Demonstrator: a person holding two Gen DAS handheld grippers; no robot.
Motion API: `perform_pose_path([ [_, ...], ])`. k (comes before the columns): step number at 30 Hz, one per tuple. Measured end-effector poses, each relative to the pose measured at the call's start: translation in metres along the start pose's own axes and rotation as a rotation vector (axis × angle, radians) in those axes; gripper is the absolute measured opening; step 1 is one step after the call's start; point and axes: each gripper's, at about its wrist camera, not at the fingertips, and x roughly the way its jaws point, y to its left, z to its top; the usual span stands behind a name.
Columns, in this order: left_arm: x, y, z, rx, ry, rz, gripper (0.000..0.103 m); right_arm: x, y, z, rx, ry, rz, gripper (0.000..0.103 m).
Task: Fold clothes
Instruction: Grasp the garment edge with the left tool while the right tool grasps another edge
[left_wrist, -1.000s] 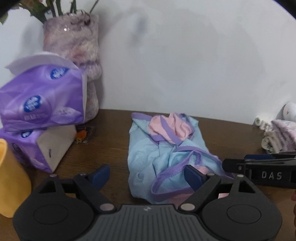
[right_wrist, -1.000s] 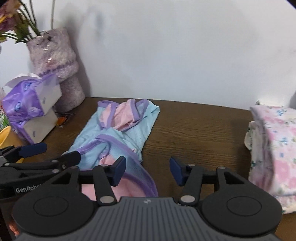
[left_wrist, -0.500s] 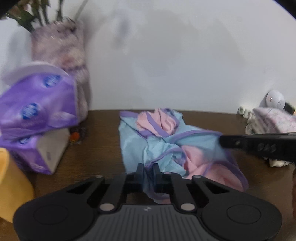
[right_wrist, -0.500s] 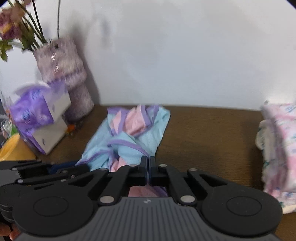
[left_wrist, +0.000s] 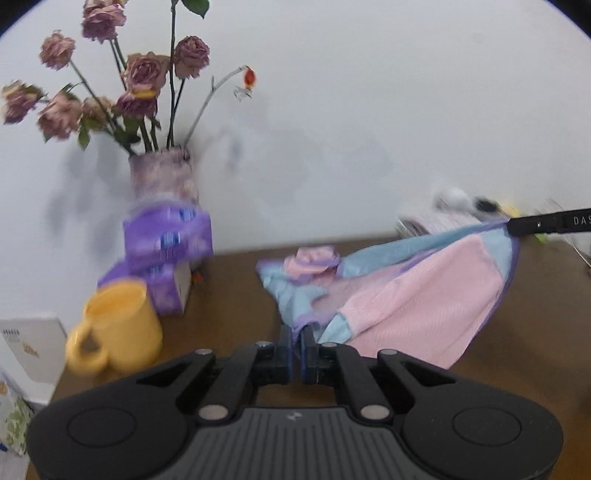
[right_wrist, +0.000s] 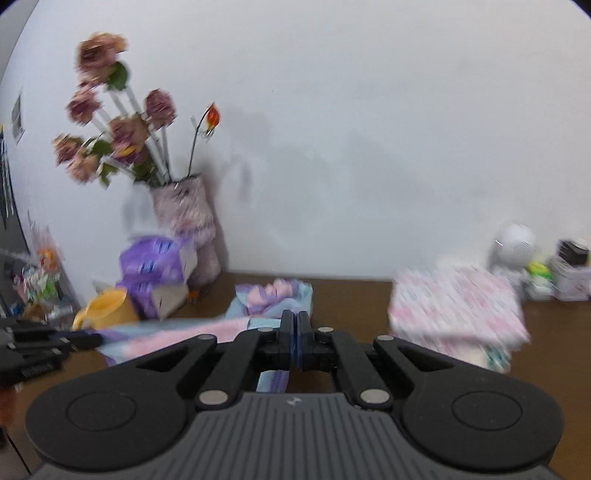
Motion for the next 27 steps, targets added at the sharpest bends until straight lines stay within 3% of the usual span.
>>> perform_pose_path([
  [6, -0.068, -0.036, -0.086, -0.042, 0.1, -0.13, 0.003, -0.082, 0.0, -0.09, 0.02, 0.108, 0.021, 0.001],
  [13, -0.095, -0.059, -0.125, -0.033, 0.168, -0.172, 0.003, -0.122, -0.009, -0.158, 0.115, 0.199, 0.006, 0.001],
  [19, -0.119, -0.081, -0.13, 0.036, 0.156, -0.215, 0.003, -0.145, -0.006, -0.173, 0.106, 0.192, -0.016, 0.001],
  [25, -0.121, -0.135, -0.124, 0.162, 0.181, -0.435, 0.004, -0.154, -0.028, -0.159, 0.104, 0.151, -0.138, 0.001],
  [27, -0.117, -0.152, -0.119, 0.183, 0.197, -0.501, 0.011, -0.15, -0.043, -0.154, 0.1, 0.162, -0.197, 0.001],
])
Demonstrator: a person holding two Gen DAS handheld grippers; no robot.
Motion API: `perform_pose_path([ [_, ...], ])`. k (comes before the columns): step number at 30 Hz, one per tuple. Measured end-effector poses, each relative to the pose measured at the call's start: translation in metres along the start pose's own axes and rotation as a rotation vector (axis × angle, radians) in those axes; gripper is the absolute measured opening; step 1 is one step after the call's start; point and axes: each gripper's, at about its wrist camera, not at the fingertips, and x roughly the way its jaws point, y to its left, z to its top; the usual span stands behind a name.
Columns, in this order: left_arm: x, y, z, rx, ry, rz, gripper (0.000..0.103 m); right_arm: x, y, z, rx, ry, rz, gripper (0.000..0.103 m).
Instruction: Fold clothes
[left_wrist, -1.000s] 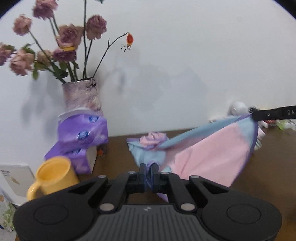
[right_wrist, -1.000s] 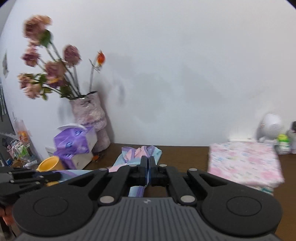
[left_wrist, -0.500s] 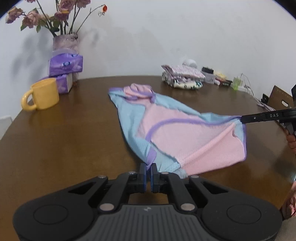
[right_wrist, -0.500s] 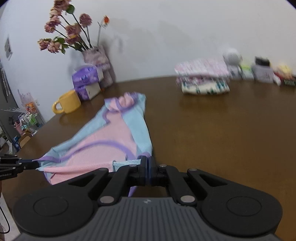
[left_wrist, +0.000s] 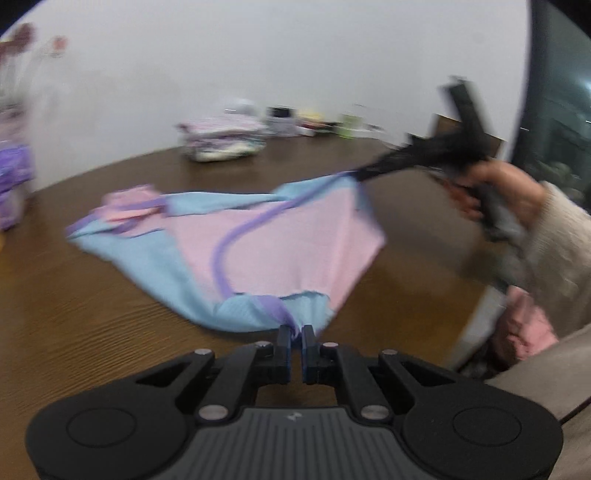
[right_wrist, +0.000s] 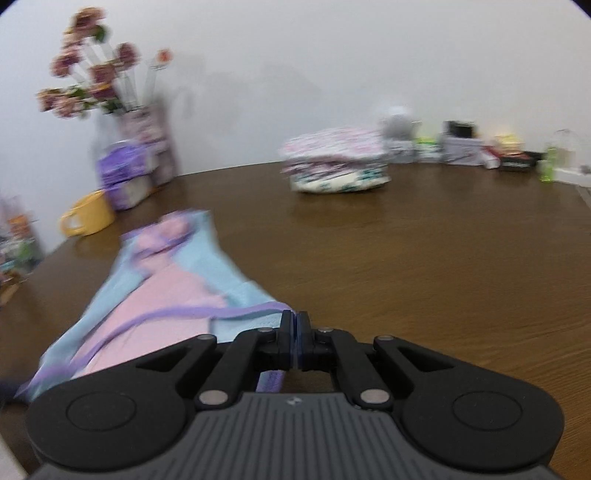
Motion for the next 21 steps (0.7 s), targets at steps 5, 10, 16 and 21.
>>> perform_pose_path([
  [5, -0.007, 0.02, 0.016, -0.074, -0.03, -0.017, 0.045, 0.012, -0.018, 0.003, 0.038, 0.08, -0.087, 0.008],
  [10, -0.027, 0.074, 0.041, -0.173, -0.07, 0.11, 0.061, -0.016, 0.001, -0.006, 0.01, 0.064, 0.018, 0.035],
  [16, 0.022, 0.123, 0.09, -0.135, 0.021, 0.349, 0.062, -0.005, 0.083, -0.023, -0.127, 0.189, 0.308, 0.039],
  [21, 0.085, 0.168, 0.112, -0.108, 0.114, 0.411, 0.062, 0.01, 0.14, -0.039, -0.235, 0.265, 0.416, 0.045],
])
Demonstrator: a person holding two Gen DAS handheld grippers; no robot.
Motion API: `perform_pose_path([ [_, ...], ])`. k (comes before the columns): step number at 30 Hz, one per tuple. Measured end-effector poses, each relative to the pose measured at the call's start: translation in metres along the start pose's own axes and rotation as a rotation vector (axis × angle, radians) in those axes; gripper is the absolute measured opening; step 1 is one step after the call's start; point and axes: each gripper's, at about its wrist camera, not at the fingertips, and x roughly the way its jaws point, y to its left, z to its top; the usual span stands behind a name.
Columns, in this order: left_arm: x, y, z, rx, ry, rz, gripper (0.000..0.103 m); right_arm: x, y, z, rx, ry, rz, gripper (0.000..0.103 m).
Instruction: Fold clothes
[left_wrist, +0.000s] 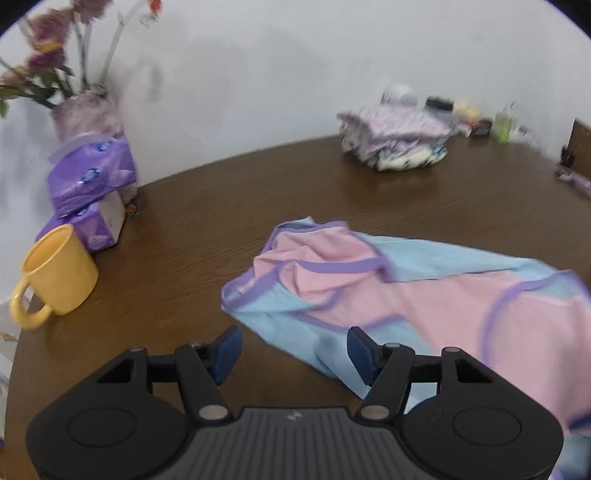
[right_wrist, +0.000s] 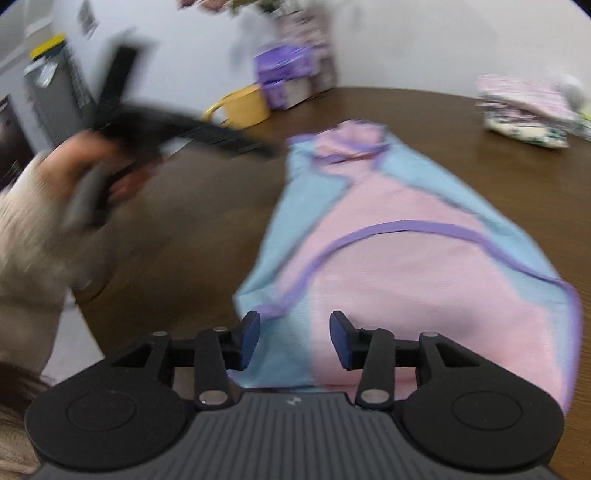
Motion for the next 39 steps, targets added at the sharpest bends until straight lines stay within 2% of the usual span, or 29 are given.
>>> perform_pose_path([
  [4, 0.042, 0.005, 0.016, 0.067, -0.021, 0.037, 0.062, 0.018, 0.013, 0.004, -0.027, 0.027, -0.012, 0.048],
  [9, 0.071, 0.006, 0.025, 0.151, -0.017, -0.021, 0.062, 0.026, 0.018, 0.001, -0.012, 0.048, -0.001, 0.049],
  [14, 0.08, 0.005, 0.027, 0.178, -0.019, -0.048, 0.06, 0.027, 0.025, -0.001, -0.037, 0.04, -0.022, 0.046],
  [16, 0.081, 0.006, 0.029, 0.166, -0.014, -0.076, 0.041, 0.027, 0.032, -0.003, -0.077, 0.043, -0.04, 0.039],
  [18, 0.082, 0.009, 0.031, 0.128, 0.005, -0.107, 0.031, 0.025, 0.037, -0.005, -0.117, 0.047, -0.068, 0.031],
  [19, 0.081, 0.01, 0.031, 0.116, 0.013, -0.111, 0.018, 0.023, 0.04, -0.007, -0.136, 0.05, -0.084, 0.022],
  [20, 0.081, 0.011, 0.03, 0.106, 0.02, -0.114, 0.013, 0.022, 0.041, -0.008, -0.152, 0.053, -0.097, 0.015],
  [21, 0.079, 0.011, 0.029, 0.108, 0.022, -0.105, 0.012, 0.021, 0.04, -0.009, -0.159, 0.057, -0.105, 0.012],
  [22, 0.076, 0.011, 0.027, 0.11, 0.024, -0.091, 0.011, 0.02, 0.038, -0.01, -0.163, 0.062, -0.113, 0.008],
  [27, 0.048, 0.011, -0.002, 0.109, 0.029, -0.052, 0.01, 0.007, 0.014, -0.017, -0.155, 0.069, -0.206, 0.006],
  [34, -0.035, 0.001, -0.082, 0.014, 0.025, -0.098, 0.01, -0.031, -0.044, -0.037, -0.049, 0.054, -0.378, 0.006],
  [39, -0.076, -0.016, -0.121, -0.031, 0.005, -0.113, 0.01, -0.045, -0.053, -0.051, -0.031, 0.045, -0.382, 0.006],
])
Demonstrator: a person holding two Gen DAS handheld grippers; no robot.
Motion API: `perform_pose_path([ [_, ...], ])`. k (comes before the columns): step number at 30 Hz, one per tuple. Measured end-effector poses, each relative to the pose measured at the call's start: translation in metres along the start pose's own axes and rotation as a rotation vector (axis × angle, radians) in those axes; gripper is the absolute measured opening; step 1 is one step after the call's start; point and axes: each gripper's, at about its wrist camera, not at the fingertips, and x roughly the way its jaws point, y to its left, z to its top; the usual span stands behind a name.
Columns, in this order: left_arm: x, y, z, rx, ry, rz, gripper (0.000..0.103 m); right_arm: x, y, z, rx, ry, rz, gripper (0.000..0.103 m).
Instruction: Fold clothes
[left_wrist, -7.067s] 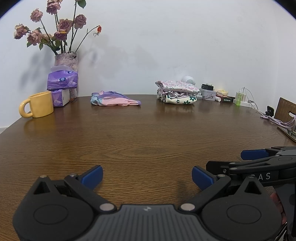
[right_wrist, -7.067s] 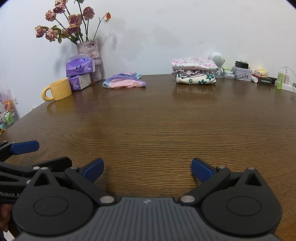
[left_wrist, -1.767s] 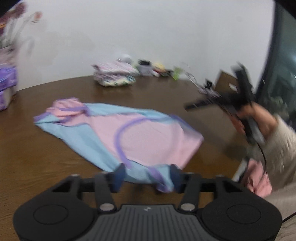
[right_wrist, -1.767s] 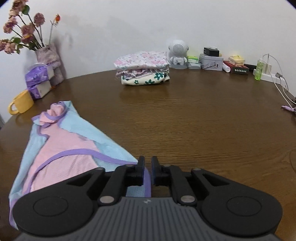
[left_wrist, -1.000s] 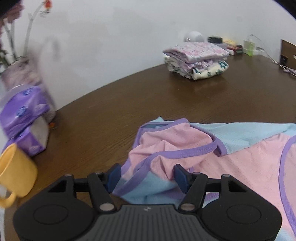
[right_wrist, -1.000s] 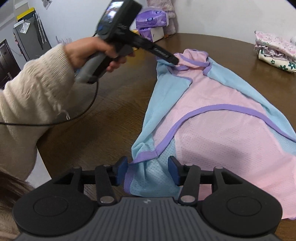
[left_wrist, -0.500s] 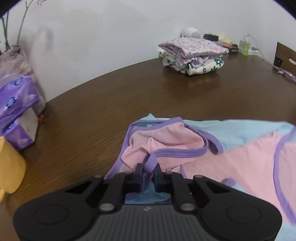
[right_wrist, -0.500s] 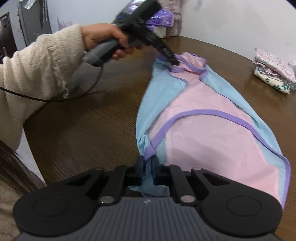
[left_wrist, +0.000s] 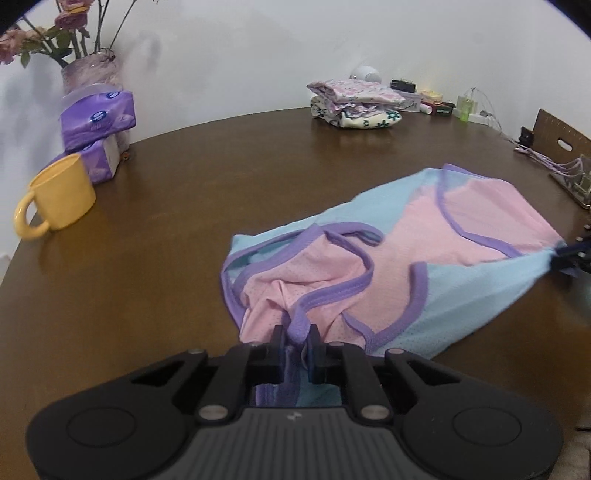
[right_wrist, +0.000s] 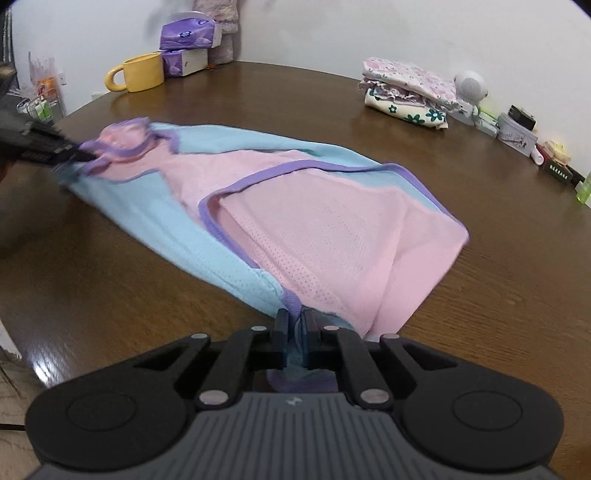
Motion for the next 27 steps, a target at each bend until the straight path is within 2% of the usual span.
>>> perform_pose_path([
  [3, -0.01, -0.004, -0.002, -0.019, -0.026, 0.015, 0.015, -0.004, -0.001, -0.007, -0.01, -0.005, 0.005, 0.007],
  [5, -0.018, -0.007, 0.002, -0.014, -0.053, 0.026, 0.019, -0.008, -0.003, -0.006, -0.003, -0.01, 0.019, 0.013],
  [6, -0.022, -0.012, 0.005, 0.006, -0.072, 0.025, 0.027, -0.011, -0.002, -0.006, 0.008, -0.022, 0.035, 0.015],
  [7, -0.026, -0.016, 0.008, 0.023, -0.086, 0.022, 0.037, -0.014, -0.002, -0.005, 0.018, -0.033, 0.051, 0.023],
  [8, -0.028, -0.021, 0.011, 0.041, -0.095, 0.019, 0.04, -0.018, -0.002, -0.005, 0.029, -0.047, 0.066, 0.033],
  [9, -0.028, -0.028, 0.015, 0.064, -0.101, 0.015, 0.042, -0.021, -0.002, -0.004, 0.041, -0.067, 0.082, 0.037],
  [13, -0.014, -0.05, 0.03, 0.159, -0.094, 0.007, 0.042, -0.026, -0.005, 0.001, 0.097, -0.119, 0.14, 0.042],
  [18, 0.019, -0.071, 0.044, 0.236, -0.047, 0.031, 0.042, -0.01, -0.009, 0.008, 0.146, -0.127, 0.129, 0.047],
  [20, 0.03, -0.073, 0.045, 0.245, -0.019, 0.057, 0.032, -0.004, -0.01, 0.009, 0.162, -0.128, 0.132, 0.049],
  [21, 0.032, -0.07, 0.044, 0.23, -0.014, 0.067, 0.013, -0.002, -0.011, 0.009, 0.167, -0.13, 0.133, 0.049],
  [22, 0.033, -0.068, 0.043, 0.214, -0.01, 0.076, 0.004, 0.0, -0.011, 0.008, 0.171, -0.131, 0.134, 0.05],
  [24, 0.034, -0.061, 0.041, 0.18, -0.003, 0.093, 0.002, 0.003, -0.011, 0.006, 0.178, -0.137, 0.141, 0.051],
  [27, 0.015, -0.038, 0.035, 0.072, -0.039, 0.095, 0.002, 0.006, -0.013, 0.002, 0.188, -0.14, 0.143, 0.052],
])
